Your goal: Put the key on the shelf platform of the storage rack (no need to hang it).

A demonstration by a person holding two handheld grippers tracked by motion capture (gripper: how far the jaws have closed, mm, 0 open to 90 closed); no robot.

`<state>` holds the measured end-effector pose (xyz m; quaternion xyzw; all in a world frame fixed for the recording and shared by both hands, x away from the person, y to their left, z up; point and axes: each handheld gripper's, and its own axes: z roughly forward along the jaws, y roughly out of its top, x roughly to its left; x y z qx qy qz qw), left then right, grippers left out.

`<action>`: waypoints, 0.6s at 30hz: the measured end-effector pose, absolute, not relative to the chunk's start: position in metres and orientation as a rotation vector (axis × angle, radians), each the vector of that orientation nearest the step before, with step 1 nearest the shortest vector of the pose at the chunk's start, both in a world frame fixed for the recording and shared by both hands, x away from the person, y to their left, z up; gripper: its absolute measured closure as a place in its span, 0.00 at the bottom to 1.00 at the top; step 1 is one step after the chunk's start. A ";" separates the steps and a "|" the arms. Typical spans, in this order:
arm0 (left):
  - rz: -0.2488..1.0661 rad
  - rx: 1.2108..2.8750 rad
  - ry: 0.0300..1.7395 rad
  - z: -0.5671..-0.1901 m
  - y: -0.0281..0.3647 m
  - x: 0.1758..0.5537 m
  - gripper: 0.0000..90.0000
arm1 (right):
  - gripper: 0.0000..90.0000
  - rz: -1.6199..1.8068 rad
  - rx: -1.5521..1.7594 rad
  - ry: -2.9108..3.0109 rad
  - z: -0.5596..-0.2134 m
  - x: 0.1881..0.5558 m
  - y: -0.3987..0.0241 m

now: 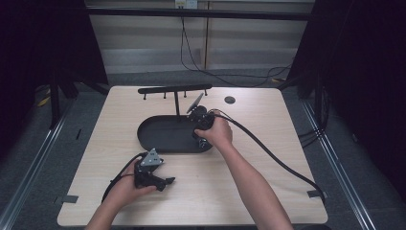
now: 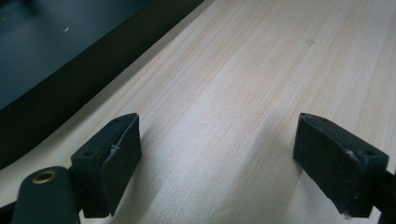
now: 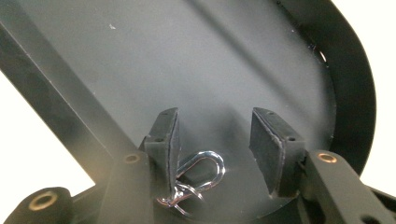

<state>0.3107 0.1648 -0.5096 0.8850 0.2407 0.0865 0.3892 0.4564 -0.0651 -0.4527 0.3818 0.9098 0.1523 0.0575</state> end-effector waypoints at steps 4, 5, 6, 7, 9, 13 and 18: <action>0.221 2.250 0.612 -0.510 0.165 0.311 0.17 | 0.55 0.476 1.160 2.766 -0.452 0.455 -0.064; 0.221 2.250 0.611 -0.510 0.165 0.311 0.17 | 0.54 0.471 1.167 2.762 -0.451 0.454 -0.064; 0.220 2.251 0.611 -0.510 0.165 0.311 0.17 | 0.52 0.474 1.149 2.764 -0.450 0.453 -0.064; 0.220 2.251 0.611 -0.510 0.165 0.311 0.17 | 0.52 0.474 1.149 2.764 -0.450 0.453 -0.064; 0.220 2.250 0.612 -0.510 0.165 0.311 0.17 | 0.49 0.482 1.151 2.757 -0.449 0.453 -0.064; 0.220 2.251 0.611 -0.510 0.165 0.311 0.17 | 0.39 0.501 1.156 2.747 -0.444 0.449 -0.064; 0.222 2.254 0.611 -0.509 0.165 0.311 0.17 | 0.37 0.538 1.148 2.751 -0.439 0.446 -0.067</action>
